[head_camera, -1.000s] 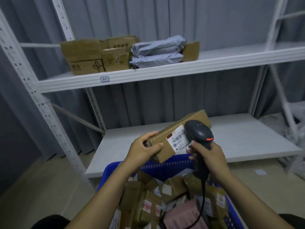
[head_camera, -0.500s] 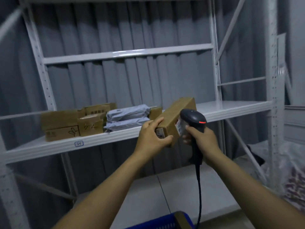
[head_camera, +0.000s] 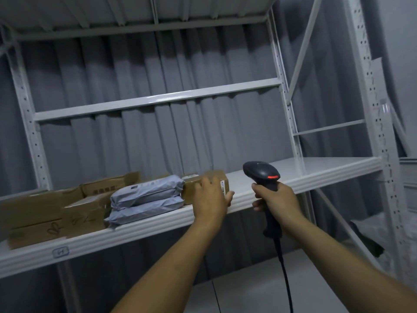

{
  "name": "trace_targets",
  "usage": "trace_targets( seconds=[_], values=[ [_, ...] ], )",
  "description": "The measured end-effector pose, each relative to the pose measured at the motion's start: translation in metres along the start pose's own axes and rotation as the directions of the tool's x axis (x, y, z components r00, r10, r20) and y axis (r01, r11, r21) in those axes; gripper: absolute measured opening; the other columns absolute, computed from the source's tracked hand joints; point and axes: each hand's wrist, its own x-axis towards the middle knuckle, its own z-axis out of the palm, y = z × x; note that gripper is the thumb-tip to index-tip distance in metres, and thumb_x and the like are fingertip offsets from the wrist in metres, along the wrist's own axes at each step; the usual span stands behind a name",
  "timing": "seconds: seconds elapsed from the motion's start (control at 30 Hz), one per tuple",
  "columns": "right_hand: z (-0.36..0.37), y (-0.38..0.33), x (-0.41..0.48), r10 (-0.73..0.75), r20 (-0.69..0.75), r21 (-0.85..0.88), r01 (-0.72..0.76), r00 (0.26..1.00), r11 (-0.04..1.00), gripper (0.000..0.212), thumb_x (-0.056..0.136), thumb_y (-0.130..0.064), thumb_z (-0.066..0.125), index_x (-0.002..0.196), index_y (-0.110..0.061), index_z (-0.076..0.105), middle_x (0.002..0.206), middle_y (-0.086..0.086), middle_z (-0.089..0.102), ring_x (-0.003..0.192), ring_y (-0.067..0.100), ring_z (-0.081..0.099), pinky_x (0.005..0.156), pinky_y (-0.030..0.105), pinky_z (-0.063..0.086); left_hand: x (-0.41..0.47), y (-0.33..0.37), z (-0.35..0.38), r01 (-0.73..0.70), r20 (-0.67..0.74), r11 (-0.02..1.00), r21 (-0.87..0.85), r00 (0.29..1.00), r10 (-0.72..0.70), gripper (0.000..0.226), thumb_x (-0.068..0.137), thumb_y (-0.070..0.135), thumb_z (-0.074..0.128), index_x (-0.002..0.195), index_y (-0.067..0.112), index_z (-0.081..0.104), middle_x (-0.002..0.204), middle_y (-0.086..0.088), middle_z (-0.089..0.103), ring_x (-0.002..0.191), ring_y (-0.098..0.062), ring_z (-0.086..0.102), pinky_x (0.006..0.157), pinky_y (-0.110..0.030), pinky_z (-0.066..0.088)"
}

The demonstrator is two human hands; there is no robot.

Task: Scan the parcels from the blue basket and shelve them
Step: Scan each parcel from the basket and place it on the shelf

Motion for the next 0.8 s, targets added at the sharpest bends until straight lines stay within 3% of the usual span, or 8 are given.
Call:
trace_targets(
  seconds=[0.1, 0.27, 0.4, 0.57, 0.67, 0.8],
  values=[
    [0.001, 0.012, 0.019, 0.005, 0.007, 0.01, -0.005, 1.0, 1.0, 0.014, 0.085, -0.021, 0.071, 0.09, -0.009, 0.066, 0.071, 0.009, 0.068, 0.06, 0.021, 0.069, 0.06, 0.032, 0.056, 0.023, 0.002, 0.027, 0.022, 0.027, 0.996, 0.091, 0.999, -0.025, 0.057, 0.093, 0.054, 0.05, 0.132, 0.014, 0.045, 0.133, -0.012, 0.048, 0.118, -0.029, 0.047, 0.096, -0.035, 0.042],
    [0.001, 0.026, 0.04, 0.005, 0.034, -0.003, -0.005, 0.999, 1.0, 0.014, 0.084, -0.021, 0.072, 0.089, -0.009, 0.066, 0.071, 0.006, 0.067, 0.061, 0.022, 0.07, 0.061, 0.032, 0.056, 0.059, -0.008, 0.063, 0.098, 0.07, 0.984, 0.152, 0.992, -0.109, 0.042, 0.094, 0.034, 0.056, 0.131, 0.014, 0.048, 0.132, -0.014, 0.049, 0.121, -0.03, 0.044, 0.093, -0.035, 0.044],
    [-0.001, 0.034, 0.048, 0.001, 0.049, -0.044, 0.001, 0.999, 0.999, 0.014, 0.085, -0.022, 0.071, 0.089, -0.009, 0.067, 0.07, 0.009, 0.069, 0.064, 0.024, 0.071, 0.065, 0.035, 0.059, 0.07, -0.03, 0.073, 0.083, 0.023, 0.964, 0.251, 0.996, -0.091, 0.039, 0.092, 0.035, 0.054, 0.128, 0.021, 0.052, 0.127, -0.009, 0.054, 0.118, -0.029, 0.045, 0.097, -0.04, 0.037],
    [0.003, 0.038, 0.058, -0.008, 0.062, -0.078, 0.013, 0.998, 0.997, 0.015, 0.085, -0.023, 0.071, 0.089, -0.009, 0.067, 0.07, 0.008, 0.069, 0.064, 0.026, 0.071, 0.074, 0.041, 0.06, 0.057, -0.053, 0.073, -0.232, 0.158, 0.961, 0.152, 0.965, 0.208, 0.06, 0.091, 0.062, 0.04, 0.147, 0.042, 0.027, 0.159, -0.004, 0.015, 0.145, -0.031, 0.012, 0.114, -0.055, 0.01],
    [0.009, 0.04, 0.061, -0.024, 0.062, -0.086, 0.029, 0.998, 0.996, 0.016, 0.085, -0.024, 0.071, 0.089, -0.009, 0.067, 0.07, 0.009, 0.069, 0.062, 0.025, 0.07, 0.076, 0.044, 0.06, 0.05, -0.057, 0.075, -0.239, 0.293, 0.96, 0.143, 0.937, 0.19, 0.067, 0.089, 0.073, 0.024, 0.15, 0.043, 0.02, 0.162, 0.004, -0.01, 0.148, -0.031, -0.011, 0.115, -0.06, -0.002],
    [0.018, 0.044, 0.062, -0.007, 0.062, -0.083, 0.012, 0.998, 0.996, 0.018, 0.085, -0.025, 0.071, 0.09, -0.008, 0.067, 0.066, 0.006, 0.068, 0.061, 0.025, 0.07, 0.079, 0.047, 0.06, 0.059, -0.058, 0.077, -0.181, 0.421, 0.975, 0.131, 0.9, 0.111, 0.075, 0.088, 0.076, 0.018, 0.153, 0.039, 0.012, 0.161, 0.003, -0.018, 0.146, -0.029, -0.021, 0.113, -0.064, -0.007]
  ],
)
